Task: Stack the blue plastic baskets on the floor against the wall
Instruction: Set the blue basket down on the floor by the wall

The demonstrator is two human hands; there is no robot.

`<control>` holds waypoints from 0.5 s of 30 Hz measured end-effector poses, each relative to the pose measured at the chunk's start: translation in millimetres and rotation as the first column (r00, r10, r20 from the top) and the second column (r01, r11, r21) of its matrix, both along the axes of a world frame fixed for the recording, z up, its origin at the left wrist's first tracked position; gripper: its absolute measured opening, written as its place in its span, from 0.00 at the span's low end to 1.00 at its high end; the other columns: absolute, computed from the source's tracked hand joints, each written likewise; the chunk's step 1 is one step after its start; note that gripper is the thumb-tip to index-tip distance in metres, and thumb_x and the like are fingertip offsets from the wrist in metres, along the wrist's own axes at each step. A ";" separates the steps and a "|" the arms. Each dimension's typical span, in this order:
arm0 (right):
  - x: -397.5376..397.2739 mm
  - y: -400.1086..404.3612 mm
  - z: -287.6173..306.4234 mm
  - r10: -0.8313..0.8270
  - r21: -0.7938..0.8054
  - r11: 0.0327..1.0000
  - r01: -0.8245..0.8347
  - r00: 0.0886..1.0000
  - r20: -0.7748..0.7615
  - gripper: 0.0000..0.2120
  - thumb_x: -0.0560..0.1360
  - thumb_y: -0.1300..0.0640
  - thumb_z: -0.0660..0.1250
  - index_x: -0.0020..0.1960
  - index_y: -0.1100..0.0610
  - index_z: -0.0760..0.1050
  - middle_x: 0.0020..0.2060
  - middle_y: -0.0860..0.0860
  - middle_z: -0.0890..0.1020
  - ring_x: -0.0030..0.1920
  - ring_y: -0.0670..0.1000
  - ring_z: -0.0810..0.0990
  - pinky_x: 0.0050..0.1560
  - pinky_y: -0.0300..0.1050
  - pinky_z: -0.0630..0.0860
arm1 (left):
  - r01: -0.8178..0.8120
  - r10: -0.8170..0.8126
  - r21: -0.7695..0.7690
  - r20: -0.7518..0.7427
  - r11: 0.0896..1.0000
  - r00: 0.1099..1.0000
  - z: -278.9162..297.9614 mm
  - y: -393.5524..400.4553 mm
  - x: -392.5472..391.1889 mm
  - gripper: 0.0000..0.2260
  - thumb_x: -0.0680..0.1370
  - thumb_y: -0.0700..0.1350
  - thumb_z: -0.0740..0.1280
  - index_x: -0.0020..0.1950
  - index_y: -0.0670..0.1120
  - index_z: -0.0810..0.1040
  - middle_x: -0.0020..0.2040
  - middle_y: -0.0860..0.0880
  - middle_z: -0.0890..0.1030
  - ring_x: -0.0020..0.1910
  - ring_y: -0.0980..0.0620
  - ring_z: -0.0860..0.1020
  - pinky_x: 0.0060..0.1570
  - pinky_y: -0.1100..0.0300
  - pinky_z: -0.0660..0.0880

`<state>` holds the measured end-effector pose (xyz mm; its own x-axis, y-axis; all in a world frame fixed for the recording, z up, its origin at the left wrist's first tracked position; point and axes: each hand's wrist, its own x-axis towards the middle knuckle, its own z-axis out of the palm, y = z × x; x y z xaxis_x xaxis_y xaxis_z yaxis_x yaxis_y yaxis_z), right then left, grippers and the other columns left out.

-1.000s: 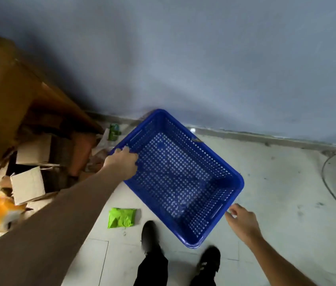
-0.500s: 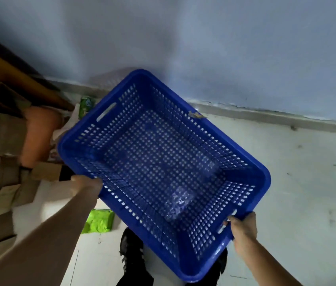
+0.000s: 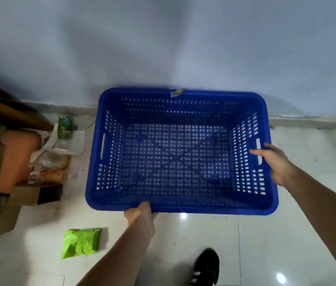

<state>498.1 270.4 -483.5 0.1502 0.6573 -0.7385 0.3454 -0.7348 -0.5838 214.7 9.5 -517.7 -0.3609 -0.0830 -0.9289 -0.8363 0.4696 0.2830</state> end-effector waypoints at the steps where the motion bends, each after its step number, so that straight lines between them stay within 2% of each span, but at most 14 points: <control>1: 4.3 5.4 -3.1 0.010 -0.017 1.000 -0.011 1.000 -0.017 0.43 0.68 0.53 0.77 0.79 0.47 0.63 0.75 0.50 0.71 0.73 0.57 0.72 0.72 0.60 0.67 | -0.013 0.013 -0.009 -0.003 1.000 1.000 -2.4 2.9 4.2 0.19 0.79 0.35 0.70 0.69 0.43 0.74 0.58 0.42 0.82 0.49 0.44 0.83 0.43 0.54 0.82; 3: 13.0 4.6 -8.1 0.076 -0.065 0.995 -0.075 0.997 0.007 0.44 0.68 0.51 0.77 0.79 0.45 0.60 0.77 0.49 0.68 0.75 0.56 0.69 0.72 0.63 0.68 | -0.010 0.009 -0.044 -0.014 0.999 1.000 -2.9 5.0 4.2 0.19 0.79 0.34 0.70 0.69 0.42 0.73 0.59 0.40 0.82 0.51 0.43 0.83 0.46 0.52 0.84; 5: 22.0 -2.3 -14.1 0.145 -0.067 0.988 -0.142 0.988 0.044 0.41 0.72 0.53 0.75 0.79 0.45 0.60 0.78 0.47 0.65 0.74 0.56 0.69 0.72 0.62 0.68 | 0.041 -0.039 -0.065 0.020 0.997 0.999 0.0 3.7 -3.5 0.17 0.79 0.34 0.70 0.68 0.40 0.74 0.58 0.38 0.82 0.53 0.41 0.83 0.54 0.49 0.83; 6: 24.1 -6.0 -15.0 0.154 -0.055 0.987 -0.151 0.987 0.054 0.39 0.72 0.54 0.74 0.79 0.45 0.61 0.77 0.47 0.66 0.73 0.56 0.70 0.71 0.61 0.69 | 0.079 -0.077 -0.062 0.034 0.995 0.996 3.6 4.4 -8.7 0.16 0.80 0.34 0.69 0.67 0.38 0.74 0.55 0.38 0.82 0.51 0.41 0.83 0.54 0.49 0.82; 8: 29.5 -14.6 -14.1 0.112 -0.018 0.994 -0.111 0.993 0.042 0.35 0.74 0.56 0.72 0.78 0.45 0.64 0.74 0.47 0.70 0.70 0.56 0.74 0.69 0.56 0.72 | 0.200 -0.198 -0.070 0.045 0.977 0.979 14.9 5.9 -21.5 0.14 0.81 0.37 0.70 0.64 0.35 0.74 0.49 0.36 0.82 0.46 0.40 0.82 0.52 0.47 0.81; 10: 31.4 -29.9 -12.9 0.072 0.010 0.997 -0.072 0.997 0.004 0.33 0.76 0.58 0.70 0.77 0.43 0.65 0.71 0.50 0.74 0.66 0.55 0.78 0.66 0.53 0.74 | 0.405 -0.409 -0.167 0.010 0.899 0.912 21.7 2.3 -42.0 0.14 0.82 0.45 0.69 0.59 0.35 0.74 0.46 0.37 0.82 0.42 0.38 0.82 0.48 0.43 0.82; 11: 35.2 -44.2 -12.0 0.067 0.004 0.998 -0.067 0.998 -0.008 0.33 0.75 0.58 0.70 0.77 0.42 0.65 0.71 0.50 0.75 0.64 0.55 0.79 0.66 0.54 0.75 | 0.556 -0.579 -0.266 -0.007 0.787 0.816 28.5 -5.5 -52.3 0.17 0.82 0.52 0.67 0.56 0.37 0.75 0.46 0.38 0.83 0.41 0.38 0.83 0.46 0.44 0.83; 12: 42.9 -63.6 -7.5 0.073 -0.007 0.997 -0.073 0.997 0.006 0.34 0.75 0.57 0.69 0.77 0.41 0.64 0.72 0.51 0.74 0.65 0.54 0.78 0.67 0.54 0.74 | 0.710 -0.773 -0.388 -0.010 0.587 0.634 28.1 -19.2 -64.8 0.21 0.81 0.58 0.63 0.53 0.39 0.77 0.46 0.40 0.85 0.42 0.38 0.85 0.44 0.46 0.83; 13: 54.2 -87.1 -2.7 0.063 0.000 0.998 -0.063 0.998 0.026 0.34 0.76 0.57 0.69 0.78 0.41 0.63 0.74 0.50 0.72 0.67 0.54 0.76 0.69 0.53 0.72 | 0.803 -0.928 -0.503 0.003 0.321 0.373 20.2 -35.9 -79.2 0.25 0.78 0.64 0.58 0.52 0.43 0.77 0.48 0.42 0.86 0.45 0.38 0.86 0.46 0.46 0.83; 14: 66.9 -113.5 5.1 0.044 -0.016 0.999 -0.043 0.996 0.077 0.33 0.77 0.56 0.68 0.79 0.43 0.62 0.75 0.50 0.70 0.69 0.53 0.74 0.70 0.50 0.69 | 0.815 -0.996 -0.579 0.055 0.020 0.064 12.5 -51.3 -92.8 0.27 0.74 0.67 0.53 0.53 0.46 0.77 0.54 0.43 0.86 0.50 0.39 0.85 0.50 0.46 0.83; 15: 83.3 -143.0 9.4 0.015 -0.041 0.999 -0.010 0.992 0.129 0.31 0.78 0.55 0.67 0.79 0.45 0.62 0.76 0.50 0.69 0.72 0.54 0.72 0.70 0.49 0.67 | 0.758 -0.974 -0.612 0.130 -0.228 -0.188 4.3 -63.6 -103.8 0.27 0.73 0.67 0.52 0.55 0.49 0.75 0.59 0.45 0.84 0.56 0.40 0.83 0.54 0.46 0.81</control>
